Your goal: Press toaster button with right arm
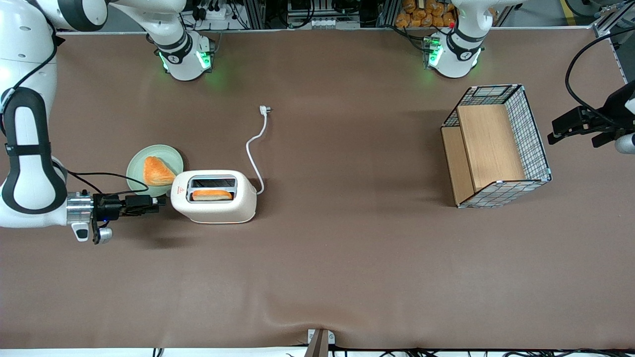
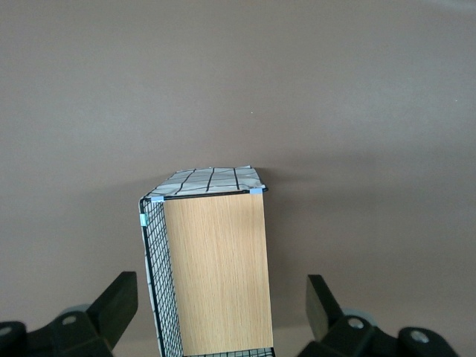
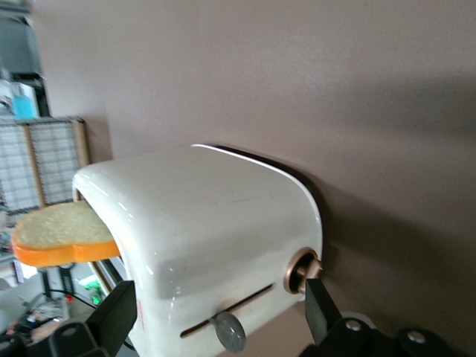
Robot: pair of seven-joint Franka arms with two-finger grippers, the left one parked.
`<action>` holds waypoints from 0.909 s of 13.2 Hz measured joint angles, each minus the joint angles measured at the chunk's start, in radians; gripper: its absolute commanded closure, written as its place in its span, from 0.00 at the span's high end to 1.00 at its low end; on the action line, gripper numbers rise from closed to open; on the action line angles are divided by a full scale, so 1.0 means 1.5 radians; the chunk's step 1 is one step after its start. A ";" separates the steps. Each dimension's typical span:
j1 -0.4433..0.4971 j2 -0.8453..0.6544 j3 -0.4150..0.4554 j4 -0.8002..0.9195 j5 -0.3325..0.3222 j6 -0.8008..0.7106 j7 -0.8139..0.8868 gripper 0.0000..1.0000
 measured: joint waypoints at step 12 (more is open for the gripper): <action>0.053 -0.208 -0.005 0.048 -0.286 -0.089 0.174 1.00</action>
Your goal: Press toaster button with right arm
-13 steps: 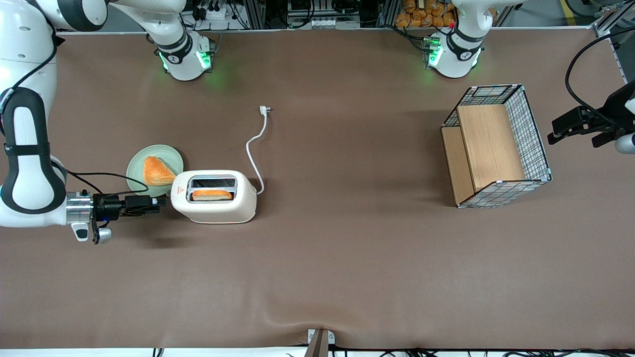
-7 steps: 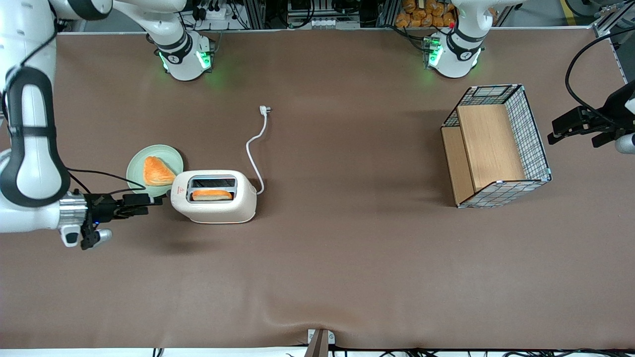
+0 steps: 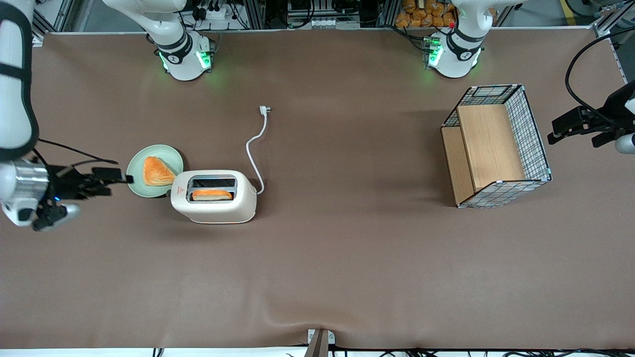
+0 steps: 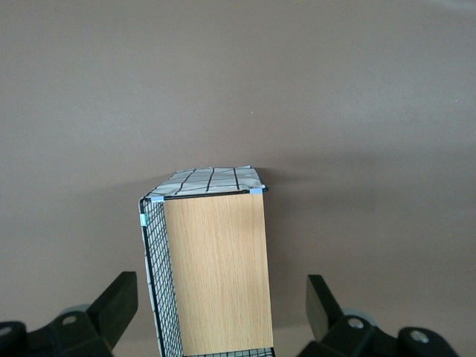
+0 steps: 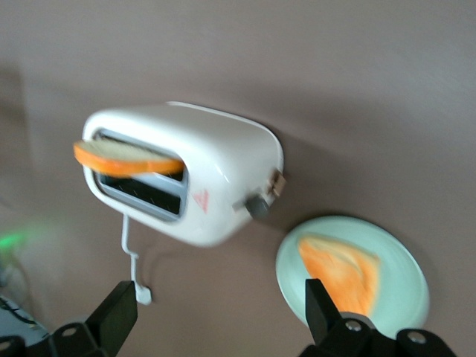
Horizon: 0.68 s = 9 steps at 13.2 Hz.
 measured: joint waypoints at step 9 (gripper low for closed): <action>0.021 -0.188 0.003 -0.011 -0.143 -0.069 0.116 1.00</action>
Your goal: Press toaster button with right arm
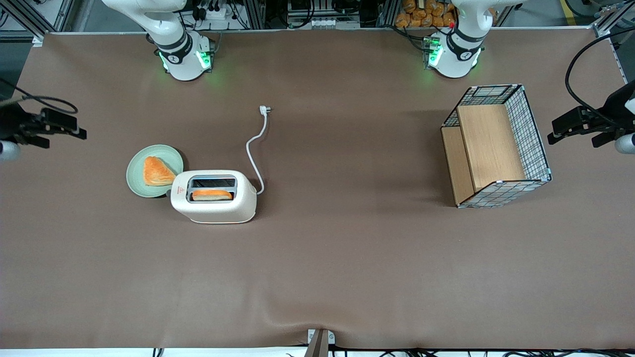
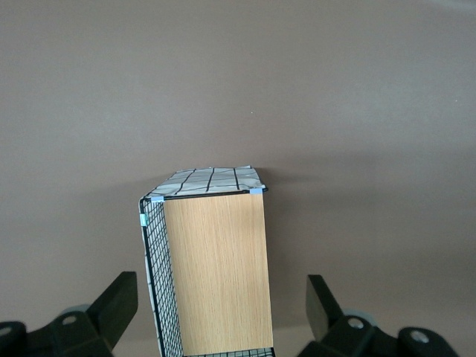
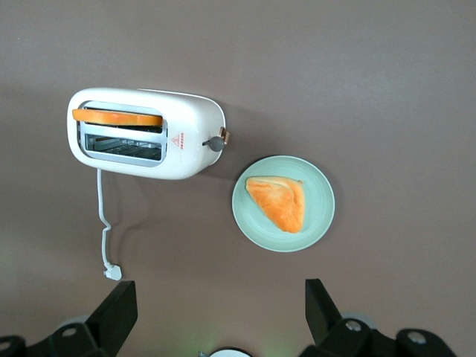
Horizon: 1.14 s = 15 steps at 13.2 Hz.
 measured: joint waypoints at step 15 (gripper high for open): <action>0.007 -0.059 0.006 0.010 -0.070 -0.049 0.143 1.00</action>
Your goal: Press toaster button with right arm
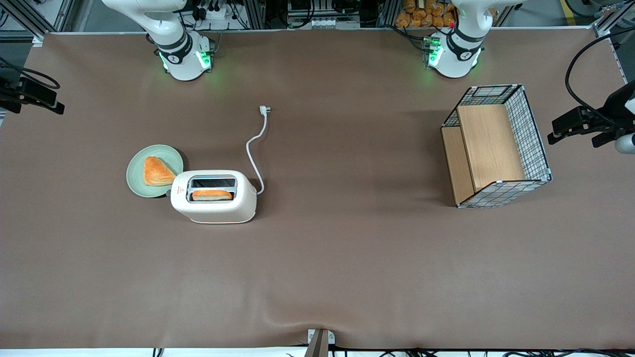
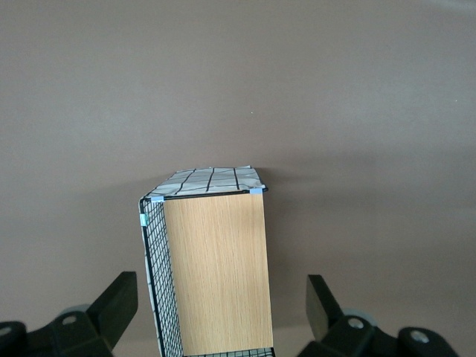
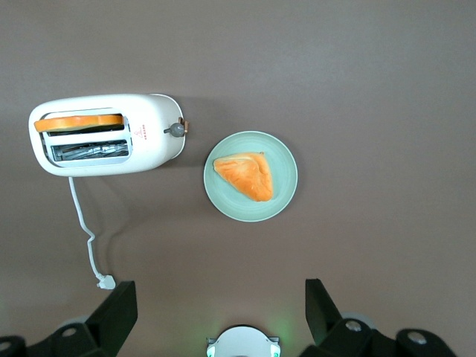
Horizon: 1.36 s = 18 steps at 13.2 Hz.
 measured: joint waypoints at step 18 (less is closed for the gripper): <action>0.000 0.000 0.007 0.024 -0.006 0.000 0.037 1.00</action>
